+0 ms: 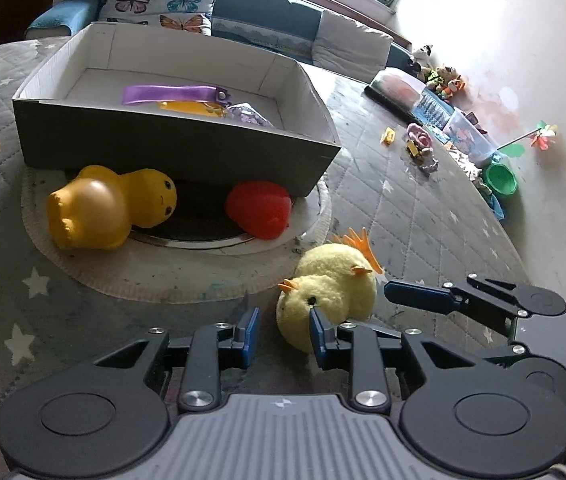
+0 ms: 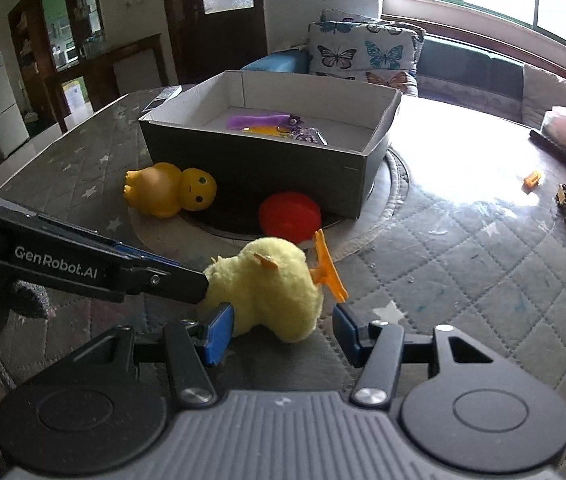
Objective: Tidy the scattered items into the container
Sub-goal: 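Move both tools down toward the yellow plush chick beside the box, then close the left tool on the yellow plush chick, then lift the chick with the left tool and carry it over the box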
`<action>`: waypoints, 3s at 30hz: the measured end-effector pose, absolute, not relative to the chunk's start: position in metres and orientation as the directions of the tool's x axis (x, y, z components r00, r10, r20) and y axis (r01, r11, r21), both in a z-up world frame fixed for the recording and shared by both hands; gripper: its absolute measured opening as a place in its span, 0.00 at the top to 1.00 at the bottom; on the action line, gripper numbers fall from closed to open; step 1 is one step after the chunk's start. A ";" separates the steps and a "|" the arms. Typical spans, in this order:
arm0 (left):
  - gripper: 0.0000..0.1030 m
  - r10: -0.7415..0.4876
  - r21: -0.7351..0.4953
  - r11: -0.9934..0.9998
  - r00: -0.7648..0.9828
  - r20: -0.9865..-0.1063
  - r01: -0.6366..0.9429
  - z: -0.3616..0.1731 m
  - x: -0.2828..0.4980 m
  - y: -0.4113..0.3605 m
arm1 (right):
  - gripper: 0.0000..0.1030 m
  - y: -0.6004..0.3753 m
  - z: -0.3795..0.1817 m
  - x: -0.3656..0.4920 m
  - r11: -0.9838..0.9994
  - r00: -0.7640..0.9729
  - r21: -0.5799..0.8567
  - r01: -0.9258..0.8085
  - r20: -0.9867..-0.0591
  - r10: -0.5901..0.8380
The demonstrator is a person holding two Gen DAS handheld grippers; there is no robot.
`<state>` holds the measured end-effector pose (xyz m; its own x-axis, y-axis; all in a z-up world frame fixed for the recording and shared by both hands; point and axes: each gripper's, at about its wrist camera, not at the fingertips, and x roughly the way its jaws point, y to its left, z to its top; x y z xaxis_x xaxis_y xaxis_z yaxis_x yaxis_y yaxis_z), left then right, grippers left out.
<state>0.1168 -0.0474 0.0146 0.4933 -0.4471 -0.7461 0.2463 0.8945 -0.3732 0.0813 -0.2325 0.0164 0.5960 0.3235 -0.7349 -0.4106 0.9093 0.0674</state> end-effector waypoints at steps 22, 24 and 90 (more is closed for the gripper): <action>0.70 -0.423 -0.355 0.906 0.455 -0.783 0.232 -0.001 0.121 -0.047 | 0.37 -0.242 0.011 0.100 0.855 0.568 0.083 -0.511 -0.714 0.409; 0.70 -0.413 -0.349 0.911 0.463 -0.784 0.221 -0.001 0.123 -0.044 | 0.39 -0.240 0.010 0.097 0.852 0.567 0.086 -0.516 -0.711 0.416; 0.62 -0.617 -0.539 0.785 0.454 -0.642 0.305 -0.004 0.155 -0.027 | 0.52 -0.223 0.003 0.098 0.884 0.624 0.032 -0.467 -0.696 0.355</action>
